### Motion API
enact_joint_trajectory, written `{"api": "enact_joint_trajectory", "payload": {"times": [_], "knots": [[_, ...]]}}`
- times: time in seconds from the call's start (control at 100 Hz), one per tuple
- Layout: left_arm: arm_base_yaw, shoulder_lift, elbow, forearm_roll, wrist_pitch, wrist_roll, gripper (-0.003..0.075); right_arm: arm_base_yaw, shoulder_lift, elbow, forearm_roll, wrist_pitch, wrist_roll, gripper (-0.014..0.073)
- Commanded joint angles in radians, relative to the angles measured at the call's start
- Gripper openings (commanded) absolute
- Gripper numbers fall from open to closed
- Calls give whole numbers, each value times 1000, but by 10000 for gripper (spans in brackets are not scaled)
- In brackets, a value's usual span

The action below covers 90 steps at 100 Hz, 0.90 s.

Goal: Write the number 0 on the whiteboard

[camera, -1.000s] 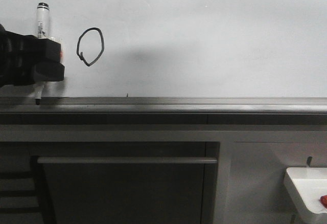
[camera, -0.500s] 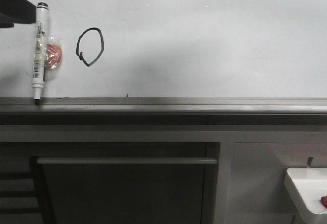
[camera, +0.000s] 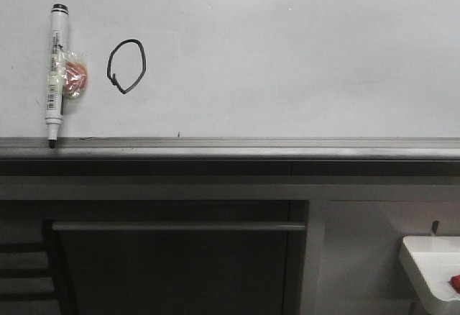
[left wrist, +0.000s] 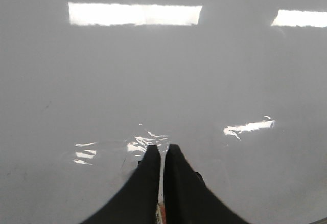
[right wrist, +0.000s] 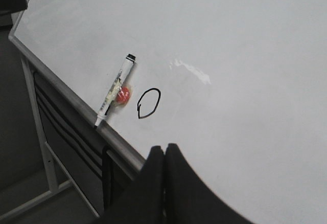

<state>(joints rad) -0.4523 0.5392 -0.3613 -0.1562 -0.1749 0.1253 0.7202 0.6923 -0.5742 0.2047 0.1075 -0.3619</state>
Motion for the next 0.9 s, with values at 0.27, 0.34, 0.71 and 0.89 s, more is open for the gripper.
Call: {"api": "enact_joint_trajectory", "payload": {"times": [0.27, 0.34, 0.71, 0.89], "knots": [[2, -205, 55, 106, -11, 6, -20, -13, -256, 177, -10, -75, -5, -55], [2, -205, 55, 106, -11, 6, -20, -13, -257, 177, -10, -75, -5, -55], [2, -205, 55, 106, -11, 6, -20, -13, -255, 177, -10, -75, -5, -55], [2, -205, 55, 106, -11, 6, -20, -13, -255, 177, -10, -75, -5, -55]]}}
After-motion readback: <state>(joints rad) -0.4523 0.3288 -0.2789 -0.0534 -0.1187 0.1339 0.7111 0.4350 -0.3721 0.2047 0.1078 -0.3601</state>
